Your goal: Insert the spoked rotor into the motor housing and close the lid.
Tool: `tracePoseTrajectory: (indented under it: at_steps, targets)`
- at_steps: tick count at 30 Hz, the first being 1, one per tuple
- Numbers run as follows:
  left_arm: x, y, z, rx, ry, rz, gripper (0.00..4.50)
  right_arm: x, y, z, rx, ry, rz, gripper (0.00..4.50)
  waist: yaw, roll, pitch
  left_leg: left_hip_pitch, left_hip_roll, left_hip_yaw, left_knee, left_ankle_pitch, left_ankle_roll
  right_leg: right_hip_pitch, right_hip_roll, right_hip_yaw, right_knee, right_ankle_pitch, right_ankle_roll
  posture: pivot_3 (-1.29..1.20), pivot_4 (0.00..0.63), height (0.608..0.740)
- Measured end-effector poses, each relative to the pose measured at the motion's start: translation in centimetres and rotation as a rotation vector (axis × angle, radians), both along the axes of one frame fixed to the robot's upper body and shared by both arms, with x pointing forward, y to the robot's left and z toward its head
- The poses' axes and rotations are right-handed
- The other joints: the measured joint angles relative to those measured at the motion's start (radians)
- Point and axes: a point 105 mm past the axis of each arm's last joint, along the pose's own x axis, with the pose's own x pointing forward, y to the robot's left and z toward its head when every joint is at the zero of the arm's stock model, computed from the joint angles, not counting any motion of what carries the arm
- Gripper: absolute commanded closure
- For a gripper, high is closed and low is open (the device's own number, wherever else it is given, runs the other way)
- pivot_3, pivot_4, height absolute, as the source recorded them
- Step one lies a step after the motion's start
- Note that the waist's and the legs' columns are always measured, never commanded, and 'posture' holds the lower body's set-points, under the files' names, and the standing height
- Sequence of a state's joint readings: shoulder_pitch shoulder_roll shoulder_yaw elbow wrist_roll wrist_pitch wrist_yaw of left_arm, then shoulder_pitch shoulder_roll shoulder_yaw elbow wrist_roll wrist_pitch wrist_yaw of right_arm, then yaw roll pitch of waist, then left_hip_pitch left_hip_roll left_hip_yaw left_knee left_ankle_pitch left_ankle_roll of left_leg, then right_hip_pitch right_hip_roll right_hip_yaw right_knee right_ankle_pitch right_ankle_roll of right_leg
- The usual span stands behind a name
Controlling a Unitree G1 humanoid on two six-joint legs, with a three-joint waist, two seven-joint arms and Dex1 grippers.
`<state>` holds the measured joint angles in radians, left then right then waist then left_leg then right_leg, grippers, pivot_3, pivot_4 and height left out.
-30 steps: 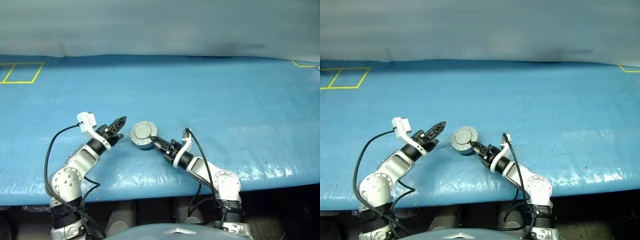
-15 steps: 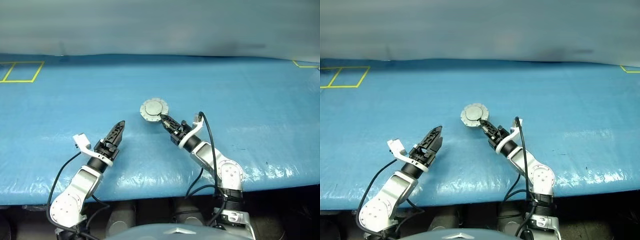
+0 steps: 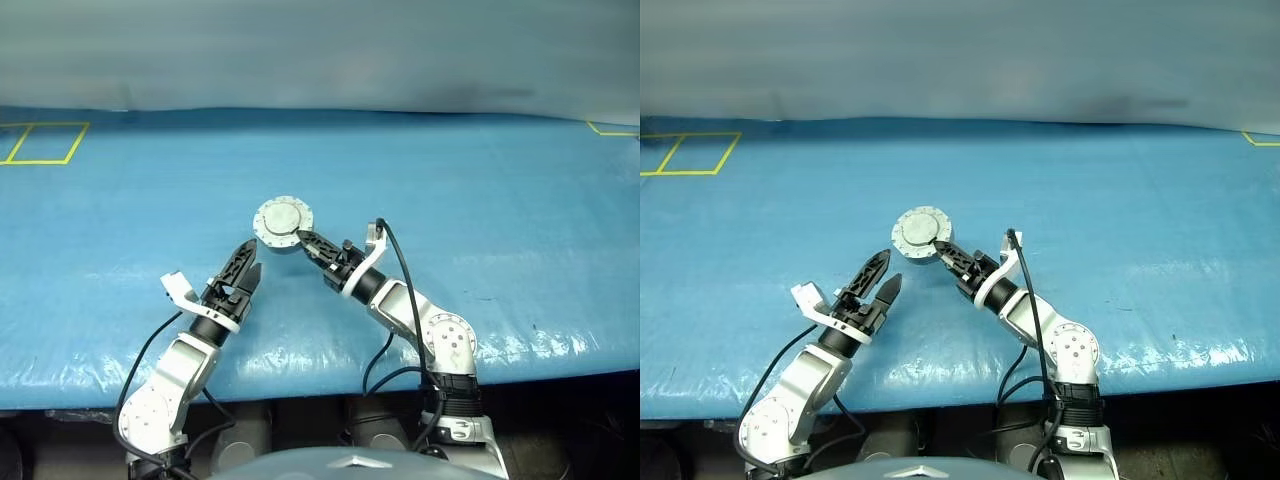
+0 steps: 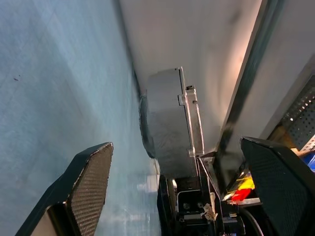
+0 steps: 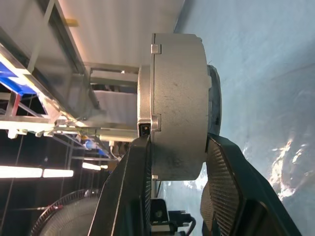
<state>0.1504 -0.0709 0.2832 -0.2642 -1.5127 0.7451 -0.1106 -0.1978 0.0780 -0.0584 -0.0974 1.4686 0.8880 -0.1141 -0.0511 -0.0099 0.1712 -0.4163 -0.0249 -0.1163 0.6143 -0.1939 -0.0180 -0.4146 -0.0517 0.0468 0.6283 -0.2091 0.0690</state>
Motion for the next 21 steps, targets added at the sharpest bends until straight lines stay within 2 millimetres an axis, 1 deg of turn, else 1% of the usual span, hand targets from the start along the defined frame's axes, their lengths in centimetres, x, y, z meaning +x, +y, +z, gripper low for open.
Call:
tracePoseTrajectory:
  at_steps: [4, 6, 12, 15, 19, 20, 21]
  targets:
    - [0.2, -0.3, -0.1, -0.021, -0.006, 0.001, 0.00, -0.9, 0.7, -1.0, -0.012, 0.041, 0.031, 3.28, 0.000, 0.000, 0.000, 0.000, 0.000, 0.000, 0.001, 0.000, 0.000, 0.000, 0.000, 0.000, 0.000, 0.000, 0.000, 0.00, 0.150, 0.740]
    - [0.3, -0.3, -0.3, -0.028, 0.000, 0.004, 0.00, -1.1, 1.0, -1.1, -0.017, 0.048, 0.044, 3.28, 0.000, 0.000, 0.000, 0.000, 0.000, 0.000, 0.001, 0.000, 0.000, 0.000, 0.000, 0.000, 0.000, 0.000, 0.000, 0.00, 0.150, 0.740]
    - [0.4, -0.3, 0.1, -0.061, -0.030, 0.017, 0.00, -1.5, 1.4, -0.3, 0.001, 0.028, 0.066, 3.28, 0.001, 0.000, 0.000, 0.000, 0.000, 0.000, 0.001, 0.000, 0.000, 0.000, 0.000, 0.000, 0.000, 0.000, 0.000, 0.00, 0.150, 0.740]
    - [0.5, -0.6, 0.2, -0.068, -0.035, 0.011, 0.00, -1.8, 1.6, -0.4, 0.000, 0.033, 0.078, 3.28, 0.001, 0.000, 0.000, 0.000, 0.000, 0.000, 0.001, 0.000, 0.000, 0.000, 0.000, 0.000, 0.000, 0.000, 0.000, 0.00, 0.150, 0.740]
    - [0.7, -0.7, -0.3, -0.089, -0.016, 0.015, 0.00, -2.1, 1.9, -0.5, 0.002, 0.046, 0.092, 3.28, 0.001, 0.000, 0.000, 0.000, 0.000, 0.000, 0.001, 0.000, 0.000, 0.000, 0.000, 0.000, 0.000, 0.000, 0.000, 0.00, 0.150, 0.740]
    - [0.7, -0.7, -0.3, -0.093, -0.016, 0.013, 0.37, -2.2, 1.9, -0.5, 0.005, 0.048, 0.095, 3.28, 0.001, 0.000, 0.000, 0.000, 0.000, 0.000, 0.001, 0.000, 0.000, 0.000, 0.000, 0.000, 0.000, 0.000, 0.000, 0.00, 0.150, 0.740]
    - [0.7, -0.8, -0.2, -0.096, -0.018, 0.010, 0.57, -2.2, 1.9, -0.5, 0.006, 0.048, 0.096, 3.28, 0.001, 0.000, 0.000, 0.000, 0.000, 0.000, 0.001, 0.000, 0.000, 0.000, 0.000, 0.000, 0.000, 0.000, 0.000, 0.00, 0.150, 0.740]
